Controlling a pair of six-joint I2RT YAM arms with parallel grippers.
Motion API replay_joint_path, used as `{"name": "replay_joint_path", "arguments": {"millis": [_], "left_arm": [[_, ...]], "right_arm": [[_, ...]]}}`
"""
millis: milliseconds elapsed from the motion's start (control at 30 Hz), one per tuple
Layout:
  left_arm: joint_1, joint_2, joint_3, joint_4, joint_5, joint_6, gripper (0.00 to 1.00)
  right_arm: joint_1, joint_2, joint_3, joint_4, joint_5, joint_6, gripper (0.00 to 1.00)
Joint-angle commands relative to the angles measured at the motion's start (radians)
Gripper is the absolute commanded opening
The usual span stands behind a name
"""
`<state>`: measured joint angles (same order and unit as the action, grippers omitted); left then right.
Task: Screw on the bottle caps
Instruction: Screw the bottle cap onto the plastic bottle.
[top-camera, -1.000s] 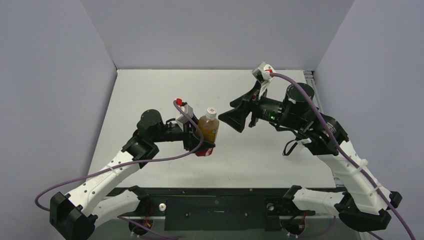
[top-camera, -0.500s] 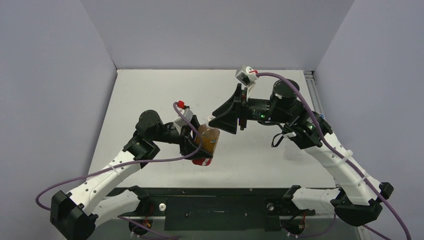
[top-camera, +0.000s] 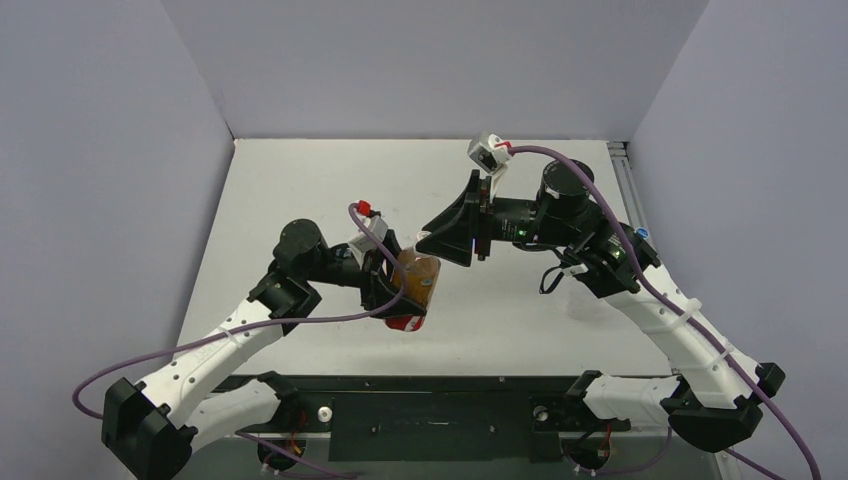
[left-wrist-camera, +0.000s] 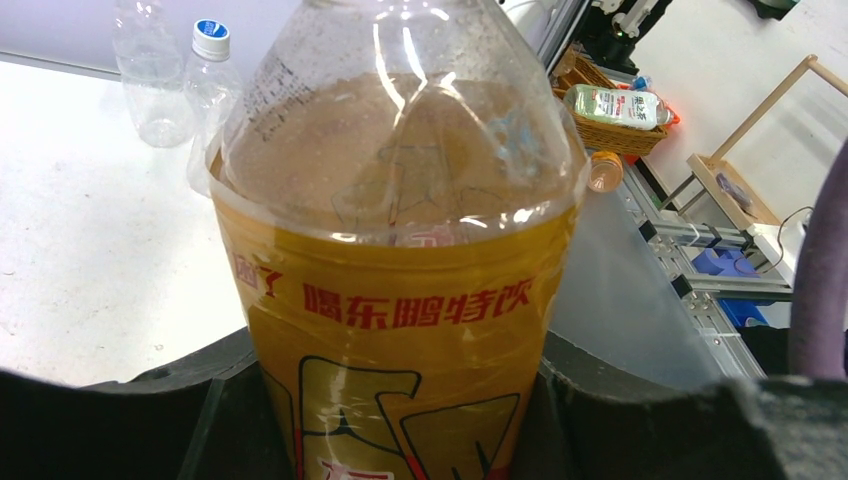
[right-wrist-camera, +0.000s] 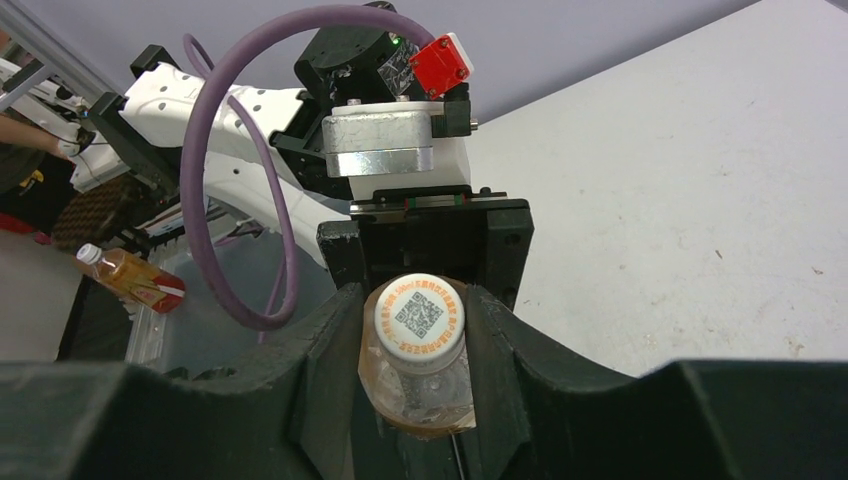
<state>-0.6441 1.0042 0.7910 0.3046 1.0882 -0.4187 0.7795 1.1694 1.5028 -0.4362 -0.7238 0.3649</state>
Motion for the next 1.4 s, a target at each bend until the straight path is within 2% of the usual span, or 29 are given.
{"name": "replay_joint_path", "arguments": {"millis": [0, 167, 233, 267, 367, 600, 767, 833, 900, 933, 1067, 1133, 1267, 1367], "left_arm": [[0.006, 0.005, 0.010, 0.065, 0.007, -0.013, 0.00], [0.006, 0.007, 0.023, 0.021, -0.072, 0.018, 0.00], [0.006, 0.009, 0.039, -0.015, -0.156, 0.066, 0.00], [0.006, 0.009, 0.045, -0.032, -0.197, 0.081, 0.00], [0.003, 0.008, 0.071, -0.095, -0.429, 0.145, 0.00], [-0.096, 0.025, 0.081, -0.051, -0.962, 0.259, 0.00], [-0.167, 0.074, 0.093, 0.029, -1.183, 0.311, 0.00], [-0.177, 0.092, 0.097, 0.043, -1.209, 0.319, 0.00], [-0.178, 0.102, 0.099, 0.036, -1.198, 0.321, 0.00], [-0.178, 0.104, 0.097, 0.028, -1.190, 0.322, 0.00], [-0.162, 0.090, 0.054, 0.012, -1.113, 0.316, 0.00], [-0.145, 0.080, 0.032, 0.002, -1.042, 0.303, 0.00], [-0.079, 0.050, -0.003, -0.009, -0.837, 0.260, 0.00], [-0.032, 0.023, -0.018, -0.004, -0.617, 0.209, 0.00]], "right_arm": [[0.005, -0.021, -0.002, 0.026, 0.022, -0.021, 0.34], [0.023, -0.020, 0.016, -0.013, 0.086, -0.021, 0.20], [0.047, -0.014, 0.034, -0.059, 0.165, -0.030, 0.13], [0.059, -0.006, 0.042, -0.079, 0.253, -0.032, 0.10], [0.095, 0.031, 0.099, -0.193, 0.449, -0.029, 0.04], [0.199, 0.177, 0.274, -0.414, 0.910, 0.123, 0.00], [0.242, 0.317, 0.399, -0.526, 1.094, 0.235, 0.00], [0.248, 0.347, 0.426, -0.534, 1.130, 0.261, 0.08], [0.250, 0.349, 0.434, -0.515, 1.140, 0.263, 0.27], [0.250, 0.335, 0.433, -0.502, 1.140, 0.256, 0.42], [0.228, 0.271, 0.436, -0.435, 1.104, 0.221, 0.71], [0.218, 0.223, 0.412, -0.386, 1.075, 0.196, 0.79], [0.142, 0.115, 0.262, -0.234, 0.925, 0.167, 0.83], [0.071, 0.055, 0.172, -0.149, 0.726, 0.137, 0.84]]}}
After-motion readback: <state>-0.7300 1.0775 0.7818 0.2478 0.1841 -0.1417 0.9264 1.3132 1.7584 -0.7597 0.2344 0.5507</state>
